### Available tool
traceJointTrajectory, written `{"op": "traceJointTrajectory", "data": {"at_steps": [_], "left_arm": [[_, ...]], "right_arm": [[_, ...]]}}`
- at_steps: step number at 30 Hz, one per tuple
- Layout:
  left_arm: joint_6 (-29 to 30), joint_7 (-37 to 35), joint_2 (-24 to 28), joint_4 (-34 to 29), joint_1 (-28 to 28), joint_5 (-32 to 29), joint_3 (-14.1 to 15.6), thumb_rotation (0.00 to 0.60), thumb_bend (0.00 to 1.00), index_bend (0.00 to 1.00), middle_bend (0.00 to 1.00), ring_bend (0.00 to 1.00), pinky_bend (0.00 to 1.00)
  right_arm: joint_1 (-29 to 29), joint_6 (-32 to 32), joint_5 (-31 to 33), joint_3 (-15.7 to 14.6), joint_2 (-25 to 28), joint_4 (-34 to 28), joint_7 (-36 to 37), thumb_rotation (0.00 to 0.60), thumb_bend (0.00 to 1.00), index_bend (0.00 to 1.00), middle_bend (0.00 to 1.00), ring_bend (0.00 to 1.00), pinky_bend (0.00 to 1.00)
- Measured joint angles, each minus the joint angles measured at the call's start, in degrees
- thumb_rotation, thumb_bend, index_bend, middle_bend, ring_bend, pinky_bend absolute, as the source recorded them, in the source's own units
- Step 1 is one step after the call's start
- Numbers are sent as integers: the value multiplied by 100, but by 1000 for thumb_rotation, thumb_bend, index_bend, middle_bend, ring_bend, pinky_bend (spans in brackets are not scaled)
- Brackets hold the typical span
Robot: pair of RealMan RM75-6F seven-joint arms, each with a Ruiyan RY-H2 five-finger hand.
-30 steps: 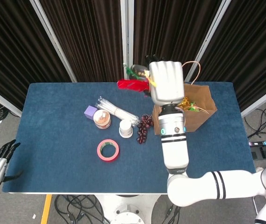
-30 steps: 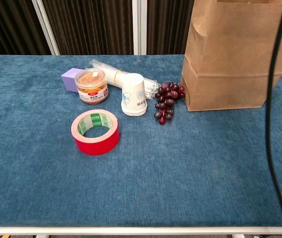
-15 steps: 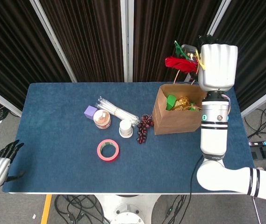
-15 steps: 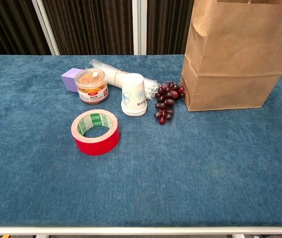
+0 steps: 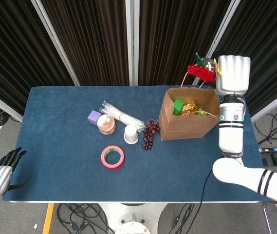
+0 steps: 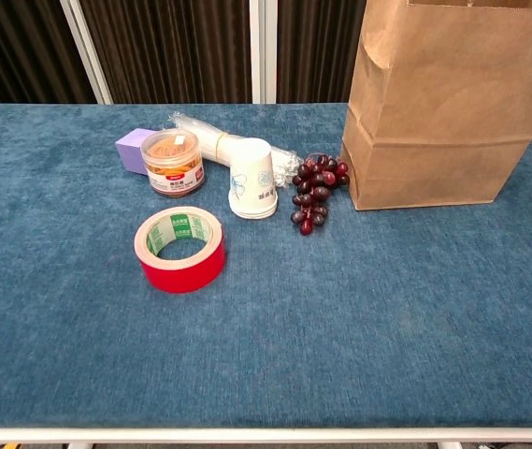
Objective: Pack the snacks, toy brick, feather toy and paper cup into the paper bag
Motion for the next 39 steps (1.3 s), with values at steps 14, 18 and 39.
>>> {"op": "traceJointTrajectory", "data": {"at_steps": [14,18,39], "left_arm": [[-50,-66,-31,116,9,-55,-10,600,265,137,85,24,167],[-49,-90,-45,143,5,-49,-10,600,264,137,85,24,167],[-26,-98,-28,135,0,-31,-12,600,265,137,85,24,167]], "right_arm": [[199,-330,-302,-526,-777,772,424,600,422,824,711,624,787],[193,-335,-232,-553,-793,728,407,600,400,825,703,624,786],[159,-1195,503,-749,-174,211,466,600,0,535,506,332,489]]}}
